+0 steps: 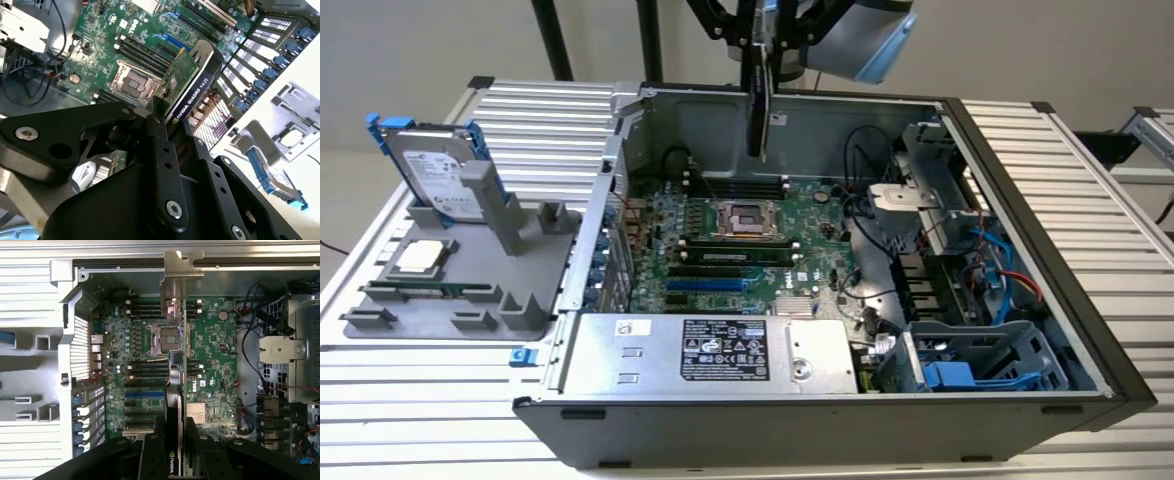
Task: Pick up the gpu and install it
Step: 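Pick up the gpu and move the gpu toward the slot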
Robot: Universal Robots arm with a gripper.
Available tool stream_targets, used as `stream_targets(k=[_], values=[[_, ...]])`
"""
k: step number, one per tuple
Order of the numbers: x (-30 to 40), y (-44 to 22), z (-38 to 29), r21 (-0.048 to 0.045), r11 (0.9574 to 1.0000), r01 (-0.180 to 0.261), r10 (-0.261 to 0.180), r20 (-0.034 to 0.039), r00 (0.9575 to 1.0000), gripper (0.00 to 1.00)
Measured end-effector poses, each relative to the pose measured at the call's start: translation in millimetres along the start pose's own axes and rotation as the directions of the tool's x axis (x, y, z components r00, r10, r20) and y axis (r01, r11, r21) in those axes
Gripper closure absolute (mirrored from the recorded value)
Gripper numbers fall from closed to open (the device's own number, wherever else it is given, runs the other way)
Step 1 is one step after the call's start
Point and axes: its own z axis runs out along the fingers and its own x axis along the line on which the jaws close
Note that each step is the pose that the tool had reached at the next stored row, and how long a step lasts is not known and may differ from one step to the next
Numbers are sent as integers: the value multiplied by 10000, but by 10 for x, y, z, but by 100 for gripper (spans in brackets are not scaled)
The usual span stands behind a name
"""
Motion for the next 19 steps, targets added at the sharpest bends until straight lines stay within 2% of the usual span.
stream_targets(k=[10, 19], values=[[0, 0, -2, -10, 9991, 430, -430, -20, 9991, 100], [0, 0, -5, -15, 9964, 853, -853, -42, 9963, 100]])
